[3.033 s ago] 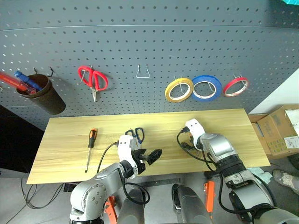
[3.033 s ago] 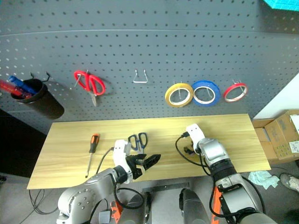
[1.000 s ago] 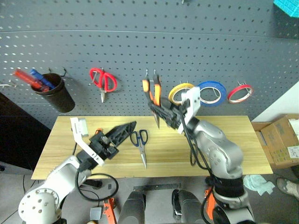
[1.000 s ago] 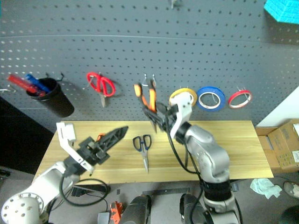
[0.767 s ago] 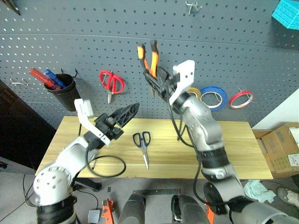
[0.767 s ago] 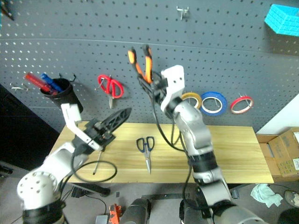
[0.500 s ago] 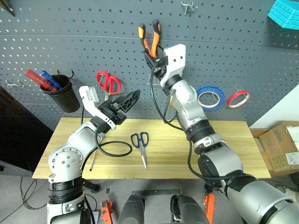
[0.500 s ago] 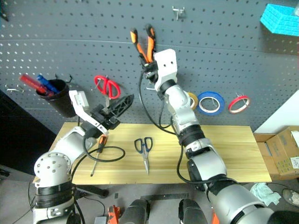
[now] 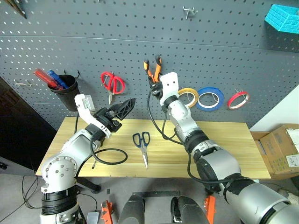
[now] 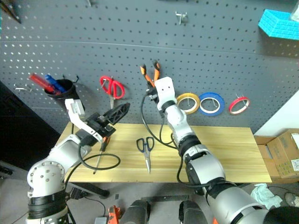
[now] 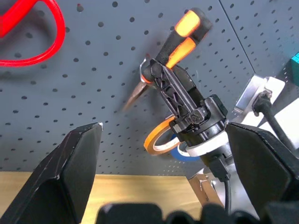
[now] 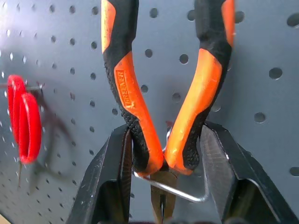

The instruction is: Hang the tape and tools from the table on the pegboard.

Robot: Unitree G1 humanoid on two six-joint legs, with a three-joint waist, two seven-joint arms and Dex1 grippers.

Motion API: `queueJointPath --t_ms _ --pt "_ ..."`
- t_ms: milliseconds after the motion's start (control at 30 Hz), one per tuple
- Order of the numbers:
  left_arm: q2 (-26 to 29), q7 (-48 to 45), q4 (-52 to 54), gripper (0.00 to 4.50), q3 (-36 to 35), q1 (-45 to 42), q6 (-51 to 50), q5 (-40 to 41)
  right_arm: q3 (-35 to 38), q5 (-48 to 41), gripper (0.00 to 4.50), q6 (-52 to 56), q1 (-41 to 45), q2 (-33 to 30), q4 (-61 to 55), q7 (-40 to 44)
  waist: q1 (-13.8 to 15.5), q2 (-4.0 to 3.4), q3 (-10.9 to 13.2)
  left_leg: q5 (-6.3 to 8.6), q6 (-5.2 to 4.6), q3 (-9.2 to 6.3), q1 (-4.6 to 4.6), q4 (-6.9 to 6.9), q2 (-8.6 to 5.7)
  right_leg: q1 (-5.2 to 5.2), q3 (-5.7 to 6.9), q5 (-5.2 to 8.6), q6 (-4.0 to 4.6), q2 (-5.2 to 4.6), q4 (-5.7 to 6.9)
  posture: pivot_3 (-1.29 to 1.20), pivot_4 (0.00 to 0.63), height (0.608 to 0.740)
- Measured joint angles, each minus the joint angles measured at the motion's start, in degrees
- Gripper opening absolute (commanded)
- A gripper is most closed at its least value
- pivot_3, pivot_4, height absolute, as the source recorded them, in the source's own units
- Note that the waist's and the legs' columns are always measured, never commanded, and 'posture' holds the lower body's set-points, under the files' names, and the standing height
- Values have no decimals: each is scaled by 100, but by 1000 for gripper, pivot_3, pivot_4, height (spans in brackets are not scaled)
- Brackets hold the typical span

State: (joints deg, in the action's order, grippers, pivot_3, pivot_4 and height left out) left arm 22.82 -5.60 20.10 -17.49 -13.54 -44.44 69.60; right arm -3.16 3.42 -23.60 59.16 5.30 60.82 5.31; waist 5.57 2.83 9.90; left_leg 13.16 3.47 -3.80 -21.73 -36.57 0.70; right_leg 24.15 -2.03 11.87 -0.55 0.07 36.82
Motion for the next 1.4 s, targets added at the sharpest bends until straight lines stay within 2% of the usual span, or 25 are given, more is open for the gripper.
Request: queueJointPath --t_ms 67,167,233,333,433,533,667,733,900,1067,1133,1233,1333,1400 --pt "2 -3 13 4500 -1 -1 0 8 -49 86 2964 225 -132 -45 24 7 16 1 -27 0 0 0 8 0 0 -7 0 1 0 0 -1 337 77 740" --pt "6 -7 3 4500 -10 -17 0 6 -67 153 4032 437 -312 -100 27 56 29 -2 -26 -2 -3 2 4 -2 -1 -3 -4 0 0 1 3 320 77 740" --pt "18 -17 -6 4500 16 -52 -3 -40 -38 128 4455 643 -403 -136 -2 123 36 -3 -25 -2 -4 2 -1 -1 0 2 -4 0 0 2 3 316 77 740" --pt "286 -10 -98 4500 281 -106 -20 -603 -2 -117 4455 1144 -747 -303 -831 551 47 -6 -24 -2 -3 0 -6 8 -1 6 -6 1 -1 4 1 288 94 740" --pt "508 120 -402 4500 568 -113 -12 -1446 -47 -497 4455 2103 -1722 -754 -2833 1330 64 -16 -17 1 -3 -2 -7 29 -11 8 -6 15 -26 -5 -6 261 112 740" --pt "488 241 -712 4500 855 12 -38 -2087 -161 -912 4455 3328 -2703 -1441 -4787 2066 52 -35 -5 4 -4 1 -15 46 -15 20 -9 20 -37 -14 -11 216 138 740" --pt "166 267 -936 4500 1318 124 -180 -2589 -420 -1496 4455 4494 -3377 -2216 -6602 3001 -93 -67 15 7 -4 7 -14 54 -5 30 -11 27 -35 -11 -5 158 169 740" --pt "-210 413 -1000 4500 1570 211 -298 -2830 -627 -1751 4455 4844 -3695 -2773 -7283 3567 -146 -79 27 8 -6 6 -12 53 -6 27 -11 46 -10 -10 -4 137 185 740" --pt "-1102 1272 -1568 4500 1713 233 -546 -3496 -1015 -1855 4455 4795 -4010 -3718 -7596 4722 -376 -72 148 8 -6 11 -1 42 -8 15 -14 47 -10 -11 -1 96 229 740" --pt "-1775 2157 -1885 4500 1539 169 -602 -4181 -1236 -1812 4455 4473 -3798 -3822 -7424 5233 -509 -54 313 8 -6 8 -6 41 -8 18 -13 43 -16 -10 0 87 261 740" --pt "-2005 2438 -1891 4500 1421 172 -705 -4326 -1257 -1801 4455 4392 -3650 -3818 -7327 5334 -517 -48 361 9 -5 7 -16 43 -10 25 -13 27 -55 -10 -3 85 265 740" --pt "-2344 2633 -1860 4500 1300 170 -868 -4478 -1292 -1794 4455 4270 -3488 -3812 -7152 5495 -514 -42 423 20 5 3 -20 45 -12 25 -12 36 -71 -11 -5 76 280 740" --pt "-2635 2762 -1775 4500 1205 184 -931 -4559 -1412 -1794 4455 4180 -3358 -3871 -7049 5802 -502 -66 463 28 3 6 -21 45 -26 24 -17 45 -85 -26 -6 69 289 740" --pt "-2661 2841 -1796 4500 1125 156 -1018 -4552 -1439 -1794 4455 4125 -3290 -3997 -7004 6022 -502 -65 472 31 -1 8 -18 43 -27 21 -19 47 -89 -28 -8 68 293 740"
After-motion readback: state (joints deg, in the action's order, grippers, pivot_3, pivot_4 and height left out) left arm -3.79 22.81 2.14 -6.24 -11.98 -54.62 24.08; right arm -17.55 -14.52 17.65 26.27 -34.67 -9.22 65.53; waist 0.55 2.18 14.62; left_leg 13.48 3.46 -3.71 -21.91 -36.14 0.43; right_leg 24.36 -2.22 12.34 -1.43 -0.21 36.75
